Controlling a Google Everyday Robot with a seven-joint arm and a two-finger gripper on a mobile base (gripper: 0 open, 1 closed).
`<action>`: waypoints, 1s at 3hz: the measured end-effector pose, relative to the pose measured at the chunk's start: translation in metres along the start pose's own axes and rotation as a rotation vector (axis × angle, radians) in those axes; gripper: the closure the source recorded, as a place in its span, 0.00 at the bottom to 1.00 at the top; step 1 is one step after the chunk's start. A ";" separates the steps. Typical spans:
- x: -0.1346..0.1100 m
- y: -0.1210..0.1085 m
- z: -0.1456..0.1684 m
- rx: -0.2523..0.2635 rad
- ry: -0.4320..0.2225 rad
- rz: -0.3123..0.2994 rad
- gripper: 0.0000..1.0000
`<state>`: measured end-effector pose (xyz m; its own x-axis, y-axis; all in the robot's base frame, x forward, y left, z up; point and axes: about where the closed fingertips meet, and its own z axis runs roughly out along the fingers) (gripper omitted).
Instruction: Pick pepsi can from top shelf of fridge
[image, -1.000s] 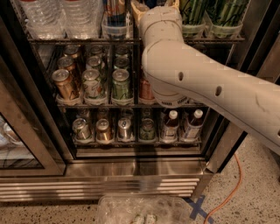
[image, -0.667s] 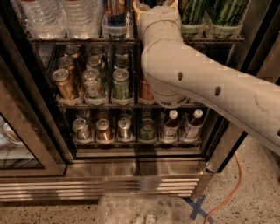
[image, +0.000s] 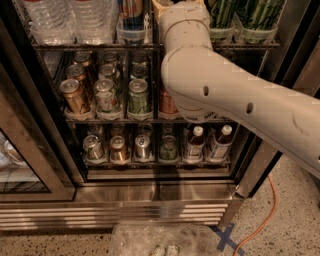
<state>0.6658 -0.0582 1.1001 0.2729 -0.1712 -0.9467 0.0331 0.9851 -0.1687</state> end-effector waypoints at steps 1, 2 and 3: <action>-0.029 0.003 -0.016 -0.052 -0.081 0.021 1.00; -0.033 0.015 -0.040 -0.120 -0.074 0.116 1.00; -0.024 0.025 -0.072 -0.212 -0.018 0.175 1.00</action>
Offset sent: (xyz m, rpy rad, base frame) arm -0.0737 0.0301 -0.0016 0.2015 0.0075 0.2662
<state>0.5913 -0.0304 1.0991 0.2738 0.0031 -0.9618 -0.2177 0.9742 -0.0589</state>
